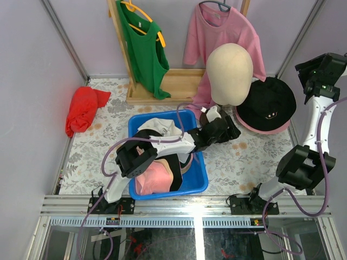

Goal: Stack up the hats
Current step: Stack the hat on the hat, then move the hat stand to the center of the board.

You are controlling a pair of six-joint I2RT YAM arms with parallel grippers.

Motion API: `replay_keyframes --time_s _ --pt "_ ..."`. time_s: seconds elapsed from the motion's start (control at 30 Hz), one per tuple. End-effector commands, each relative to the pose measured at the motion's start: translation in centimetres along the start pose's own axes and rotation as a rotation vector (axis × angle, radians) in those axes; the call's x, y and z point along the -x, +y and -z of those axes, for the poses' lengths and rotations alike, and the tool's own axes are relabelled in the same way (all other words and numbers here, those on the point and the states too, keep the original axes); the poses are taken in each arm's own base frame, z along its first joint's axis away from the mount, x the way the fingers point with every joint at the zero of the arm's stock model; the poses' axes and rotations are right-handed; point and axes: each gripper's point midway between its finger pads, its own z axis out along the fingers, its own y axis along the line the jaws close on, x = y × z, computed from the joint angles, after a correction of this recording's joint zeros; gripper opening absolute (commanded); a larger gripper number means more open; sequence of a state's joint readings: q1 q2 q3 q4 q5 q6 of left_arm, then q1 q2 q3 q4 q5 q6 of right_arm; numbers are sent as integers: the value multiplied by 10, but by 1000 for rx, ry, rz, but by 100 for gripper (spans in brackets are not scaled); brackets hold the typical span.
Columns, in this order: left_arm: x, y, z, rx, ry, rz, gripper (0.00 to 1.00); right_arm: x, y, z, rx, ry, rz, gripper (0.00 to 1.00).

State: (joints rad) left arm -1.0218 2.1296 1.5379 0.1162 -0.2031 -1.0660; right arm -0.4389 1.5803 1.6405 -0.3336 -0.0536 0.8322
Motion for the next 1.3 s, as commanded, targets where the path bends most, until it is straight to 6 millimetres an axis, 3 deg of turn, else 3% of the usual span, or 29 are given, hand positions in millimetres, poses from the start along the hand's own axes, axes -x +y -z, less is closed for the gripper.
replay_keyframes --time_s 0.0,0.2,0.3,0.43,0.57,0.77,1.0,1.1,1.27 --pt "16 18 5 109 -126 -76 74 17 72 55 185 -65 101 60" --pt "22 16 23 166 -208 -227 74 -6 115 100 312 -46 225 59" --pt "24 35 35 231 -219 -268 74 -27 137 116 396 17 255 58" --pt "23 47 55 251 -218 -266 74 -56 152 122 491 106 219 58" --pt "35 39 80 240 -268 -294 74 -85 154 116 532 175 150 56" --pt "75 5 118 202 -384 -329 74 -122 163 101 547 240 89 55" --pt "112 -32 141 183 -480 -391 74 -171 174 92 544 325 58 54" --pt "126 -34 151 214 -528 -410 74 -192 176 89 531 358 54 54" --pt "152 -19 156 272 -580 -391 75 -218 169 86 494 398 47 54"
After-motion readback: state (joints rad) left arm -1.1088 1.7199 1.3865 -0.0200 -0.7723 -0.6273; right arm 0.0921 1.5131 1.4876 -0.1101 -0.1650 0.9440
